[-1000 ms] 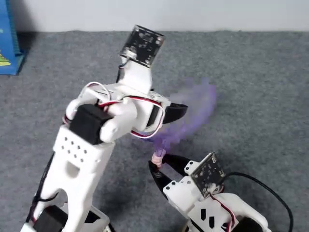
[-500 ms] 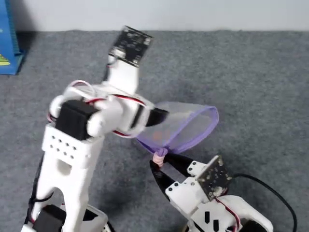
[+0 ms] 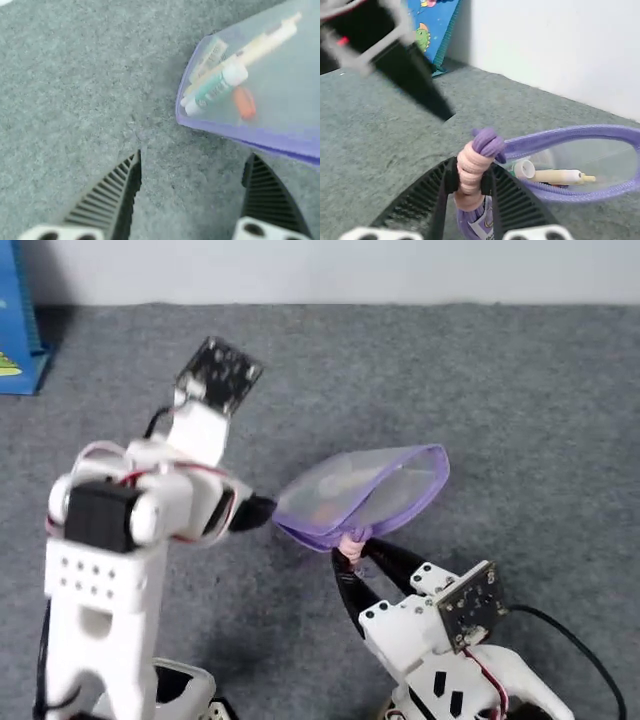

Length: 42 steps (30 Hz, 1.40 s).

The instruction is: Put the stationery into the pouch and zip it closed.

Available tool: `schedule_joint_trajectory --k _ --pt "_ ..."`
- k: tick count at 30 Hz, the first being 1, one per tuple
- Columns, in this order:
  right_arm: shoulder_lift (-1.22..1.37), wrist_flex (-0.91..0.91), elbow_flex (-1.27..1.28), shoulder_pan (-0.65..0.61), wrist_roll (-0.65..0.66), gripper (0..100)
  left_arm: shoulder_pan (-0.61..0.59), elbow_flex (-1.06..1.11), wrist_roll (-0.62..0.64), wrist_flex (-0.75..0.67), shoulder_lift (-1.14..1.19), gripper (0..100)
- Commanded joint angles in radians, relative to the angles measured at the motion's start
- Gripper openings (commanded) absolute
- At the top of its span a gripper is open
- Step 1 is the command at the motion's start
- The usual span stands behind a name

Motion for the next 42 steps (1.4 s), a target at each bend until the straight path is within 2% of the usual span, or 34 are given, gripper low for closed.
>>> schedule_joint_trajectory --k 1,8,18,26,33,36,42 --pt "0.001 -0.027 -0.061 0.015 0.011 0.8 -0.005 0.154 -0.014 -0.083 -0.169 32" --pt "0.001 -0.042 -0.061 0.016 0.006 0.8 0.038 0.430 -0.005 -0.209 -0.402 38" --pt "0.002 -0.061 -0.061 0.016 0.006 0.8 0.181 0.550 0.005 -0.209 -0.531 38" --pt "0.002 -0.053 -0.060 0.013 0.008 0.8 0.301 0.685 0.118 -0.374 -0.609 38" --pt "0.002 -0.051 -0.060 0.012 0.012 0.8 0.304 0.792 0.140 -0.516 -0.687 38" --pt "0.002 -0.051 -0.060 0.012 0.014 0.8 0.304 0.837 0.146 -0.577 -0.718 34" --pt "0.002 -0.051 -0.060 0.012 0.014 0.8 0.296 0.921 0.074 -0.628 -0.799 31"
